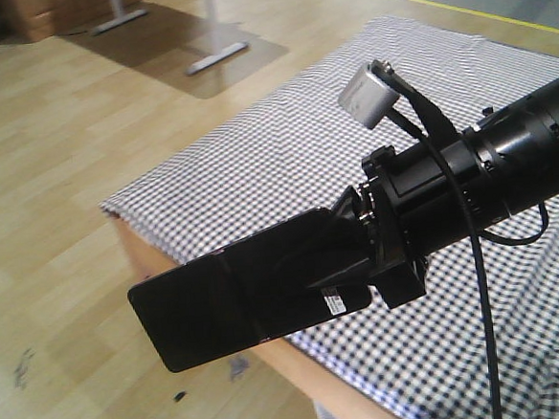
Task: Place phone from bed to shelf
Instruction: 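Drive away from the bed holding the phone in the right gripper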
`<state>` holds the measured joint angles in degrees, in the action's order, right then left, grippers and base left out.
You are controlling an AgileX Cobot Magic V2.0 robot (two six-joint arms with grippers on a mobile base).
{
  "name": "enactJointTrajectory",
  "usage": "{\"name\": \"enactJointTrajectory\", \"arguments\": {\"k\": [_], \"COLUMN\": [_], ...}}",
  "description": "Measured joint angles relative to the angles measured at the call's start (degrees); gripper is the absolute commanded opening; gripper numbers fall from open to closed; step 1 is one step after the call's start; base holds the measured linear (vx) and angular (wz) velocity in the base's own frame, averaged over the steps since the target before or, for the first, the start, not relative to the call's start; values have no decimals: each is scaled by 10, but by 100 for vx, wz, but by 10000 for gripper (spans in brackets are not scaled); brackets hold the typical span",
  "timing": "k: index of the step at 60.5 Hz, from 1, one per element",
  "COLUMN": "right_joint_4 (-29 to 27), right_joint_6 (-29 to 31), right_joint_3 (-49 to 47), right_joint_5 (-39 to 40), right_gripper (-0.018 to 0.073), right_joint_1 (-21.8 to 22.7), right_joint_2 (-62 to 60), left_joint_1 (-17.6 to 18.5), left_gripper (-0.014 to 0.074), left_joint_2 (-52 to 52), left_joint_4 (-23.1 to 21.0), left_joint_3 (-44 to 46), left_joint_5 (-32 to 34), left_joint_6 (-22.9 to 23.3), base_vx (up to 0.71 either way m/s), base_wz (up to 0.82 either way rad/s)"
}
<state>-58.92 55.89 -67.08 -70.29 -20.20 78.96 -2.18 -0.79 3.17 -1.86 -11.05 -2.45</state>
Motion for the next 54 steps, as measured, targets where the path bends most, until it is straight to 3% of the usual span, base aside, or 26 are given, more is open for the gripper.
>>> {"name": "enactJointTrajectory", "arguments": {"k": [54], "right_joint_4": [0], "right_joint_6": [0], "right_joint_3": [0], "right_joint_5": [0], "right_gripper": [-1], "right_joint_1": [0], "right_joint_2": [0], "left_joint_1": [0], "left_gripper": [1], "left_joint_2": [0], "left_joint_4": [0], "left_joint_3": [0], "left_joint_5": [0], "left_joint_6": [0], "base_vx": [-14], "base_wz": [54]}}
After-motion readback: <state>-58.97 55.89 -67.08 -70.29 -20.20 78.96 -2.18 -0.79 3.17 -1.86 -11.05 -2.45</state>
